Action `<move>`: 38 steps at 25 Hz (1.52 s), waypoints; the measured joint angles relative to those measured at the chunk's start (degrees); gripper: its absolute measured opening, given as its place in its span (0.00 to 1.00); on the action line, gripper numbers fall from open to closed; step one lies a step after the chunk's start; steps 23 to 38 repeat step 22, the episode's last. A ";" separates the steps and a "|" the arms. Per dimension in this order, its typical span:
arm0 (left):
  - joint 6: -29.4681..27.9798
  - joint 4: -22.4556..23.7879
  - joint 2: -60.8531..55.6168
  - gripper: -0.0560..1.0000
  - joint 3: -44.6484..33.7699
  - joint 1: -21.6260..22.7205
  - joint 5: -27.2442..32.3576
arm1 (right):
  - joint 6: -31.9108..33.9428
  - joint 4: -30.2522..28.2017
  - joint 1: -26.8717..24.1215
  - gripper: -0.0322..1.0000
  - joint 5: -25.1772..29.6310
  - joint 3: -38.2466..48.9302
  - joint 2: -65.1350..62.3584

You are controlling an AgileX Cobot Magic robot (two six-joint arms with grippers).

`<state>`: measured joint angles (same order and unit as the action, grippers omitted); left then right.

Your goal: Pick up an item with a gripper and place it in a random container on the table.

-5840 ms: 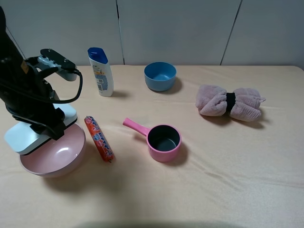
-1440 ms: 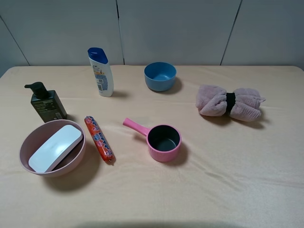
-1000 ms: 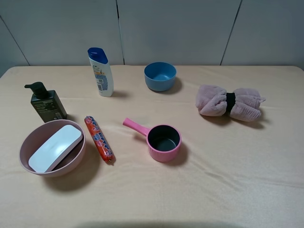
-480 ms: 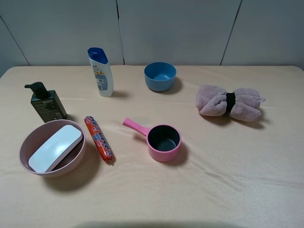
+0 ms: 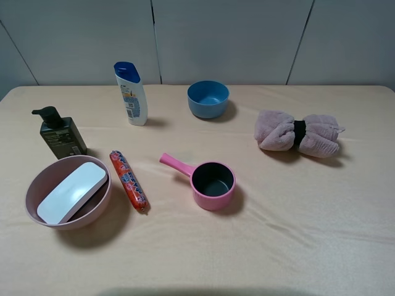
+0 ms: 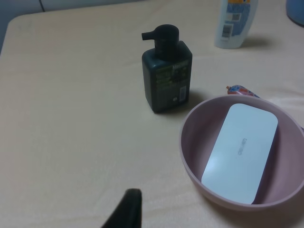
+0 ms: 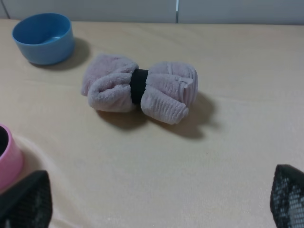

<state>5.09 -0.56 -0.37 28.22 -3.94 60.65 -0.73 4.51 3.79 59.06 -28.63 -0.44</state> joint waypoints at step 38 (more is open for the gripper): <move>0.00 0.00 0.00 0.99 0.00 0.00 0.00 | 0.00 0.00 0.00 0.70 0.00 0.00 0.00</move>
